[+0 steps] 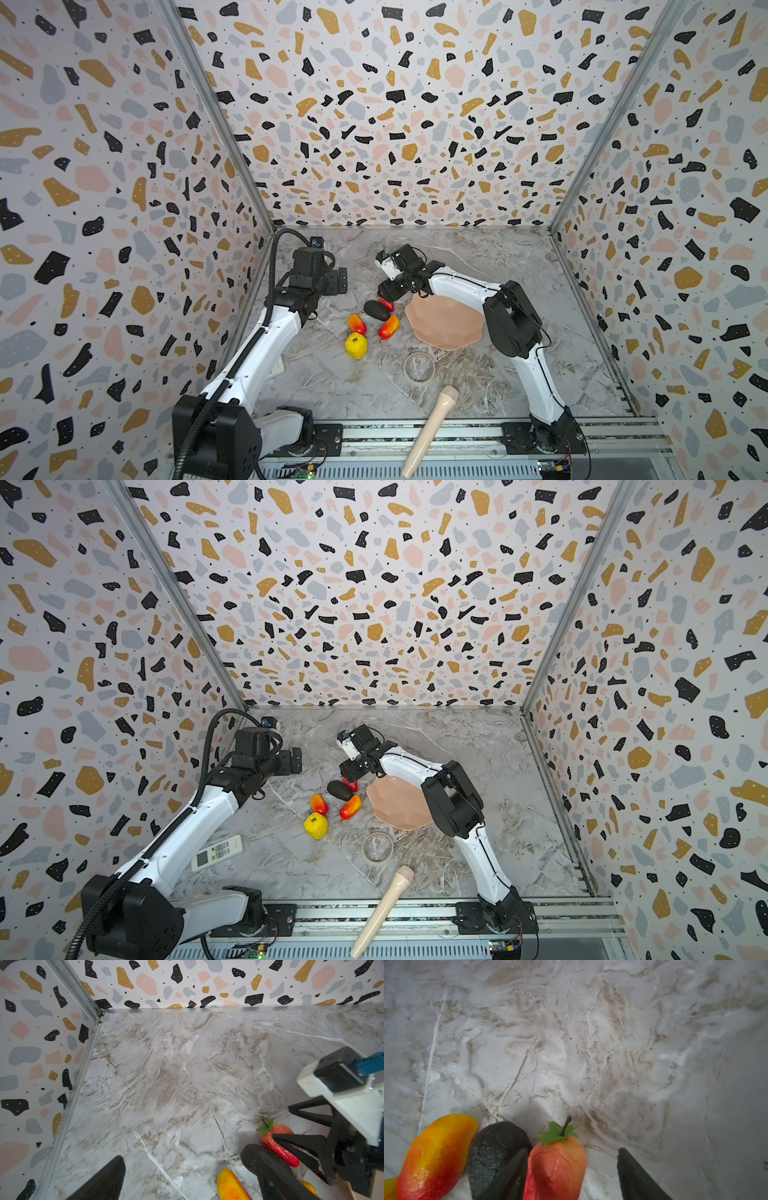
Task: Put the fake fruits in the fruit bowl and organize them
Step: 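Reach the right gripper to the red strawberry and grasp it, then carry the strawberry with the right gripper into the peach bowl and release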
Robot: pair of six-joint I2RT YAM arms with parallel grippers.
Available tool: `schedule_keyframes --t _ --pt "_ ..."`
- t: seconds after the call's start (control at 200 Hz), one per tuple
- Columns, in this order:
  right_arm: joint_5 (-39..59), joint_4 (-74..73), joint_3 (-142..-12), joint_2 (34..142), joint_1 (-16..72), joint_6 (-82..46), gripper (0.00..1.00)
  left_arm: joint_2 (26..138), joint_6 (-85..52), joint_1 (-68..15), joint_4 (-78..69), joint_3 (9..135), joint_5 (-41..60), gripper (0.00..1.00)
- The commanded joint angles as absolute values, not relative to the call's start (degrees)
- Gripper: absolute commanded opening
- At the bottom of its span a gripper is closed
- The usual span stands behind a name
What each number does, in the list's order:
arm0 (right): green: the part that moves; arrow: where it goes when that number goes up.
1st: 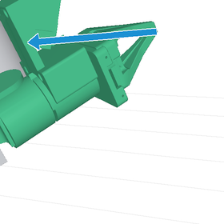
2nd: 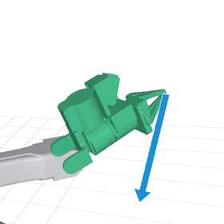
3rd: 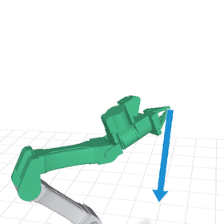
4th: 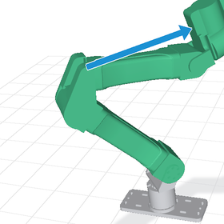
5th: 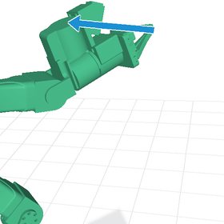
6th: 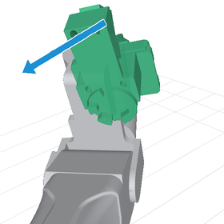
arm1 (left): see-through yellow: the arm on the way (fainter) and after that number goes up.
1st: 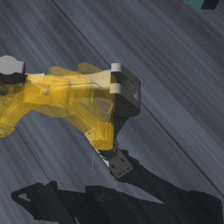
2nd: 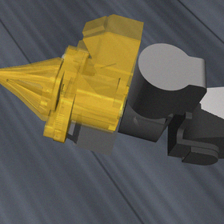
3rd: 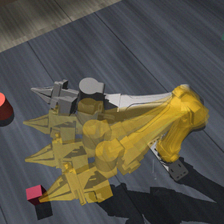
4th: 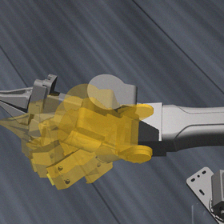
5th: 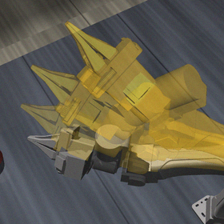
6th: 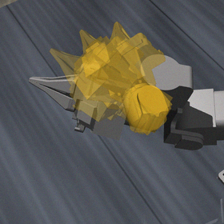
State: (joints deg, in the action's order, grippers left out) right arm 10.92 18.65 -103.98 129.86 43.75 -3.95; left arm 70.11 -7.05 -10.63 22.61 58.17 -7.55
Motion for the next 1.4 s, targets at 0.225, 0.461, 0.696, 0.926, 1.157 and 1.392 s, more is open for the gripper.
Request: schedule_keyframes --t 0.225,0.461,0.696,0.926,1.157,1.392 --pt "11.68 22.50 -108.52 132.66 44.65 -4.66 0.62 70.30 -5.12 -10.81 26.04 60.03 -1.32 1.00" --pt "10.65 22.94 -108.70 133.52 44.65 -4.65 0.62 70.78 -5.05 -10.81 25.87 60.12 -1.12 1.00" --pt "9.06 22.96 -108.56 133.02 44.65 -4.13 0.58 71.33 -5.08 -10.81 25.56 60.37 -0.74 1.00" --pt "9.89 21.04 -108.80 131.26 44.65 -4.63 0.43 71.45 -4.92 -10.81 25.38 60.38 -0.82 1.00" --pt "11.16 18.87 -110.49 127.91 44.65 -5.35 0.38 71.70 -4.35 -10.81 24.70 60.01 -1.39 1.00" --pt "11.10 15.68 -106.57 120.72 43.94 -4.18 0.38 72.29 -3.33 -10.81 22.50 58.45 -1.26 1.00"
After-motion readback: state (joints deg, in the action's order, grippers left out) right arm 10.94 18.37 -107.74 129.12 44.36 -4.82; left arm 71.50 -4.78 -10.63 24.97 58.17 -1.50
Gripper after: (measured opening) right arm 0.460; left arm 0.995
